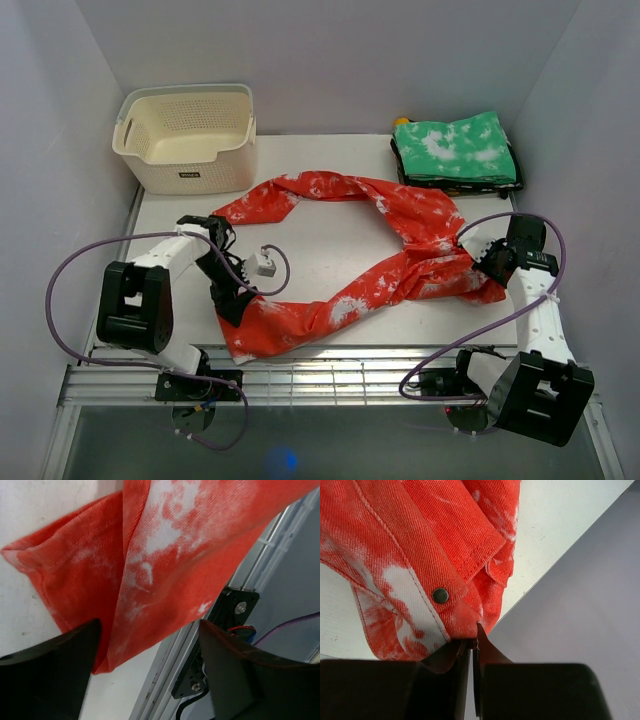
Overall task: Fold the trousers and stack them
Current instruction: Flatten the trousers out
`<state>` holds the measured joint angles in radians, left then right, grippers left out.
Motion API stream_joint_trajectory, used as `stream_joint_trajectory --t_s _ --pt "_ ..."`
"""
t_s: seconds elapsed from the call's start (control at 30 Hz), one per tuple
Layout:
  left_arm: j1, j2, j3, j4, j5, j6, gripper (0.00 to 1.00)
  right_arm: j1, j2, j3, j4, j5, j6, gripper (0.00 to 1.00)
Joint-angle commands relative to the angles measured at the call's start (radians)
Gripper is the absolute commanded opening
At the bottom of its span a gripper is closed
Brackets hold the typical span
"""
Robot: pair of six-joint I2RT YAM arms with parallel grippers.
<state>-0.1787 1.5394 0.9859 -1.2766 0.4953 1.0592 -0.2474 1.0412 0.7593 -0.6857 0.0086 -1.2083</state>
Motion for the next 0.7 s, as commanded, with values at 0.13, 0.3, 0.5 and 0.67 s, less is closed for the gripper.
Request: stream_joint_trajectory --t_s 0.13,0.3,0.5,0.67 --pt "-0.004 0.062 -0.026 0.235 -0.124 -0.016 0.35 0.003 0.011 0.026 -0.011 0.02 -0.031 0.08" --pt "0.033 0.243 0.294 0.177 -0.074 -0.076 0.0 0.0 -0.013 -0.011 0.026 0.051 -0.065 0.08" --pt "0.151 0.568 0.807 0.122 -0.073 -0.246 0.14 -0.001 -0.03 -0.046 0.08 0.065 -0.1 0.08" --pt "0.215 0.495 0.774 0.071 -0.002 -0.177 0.9 0.0 -0.018 -0.052 0.098 0.044 -0.089 0.08"
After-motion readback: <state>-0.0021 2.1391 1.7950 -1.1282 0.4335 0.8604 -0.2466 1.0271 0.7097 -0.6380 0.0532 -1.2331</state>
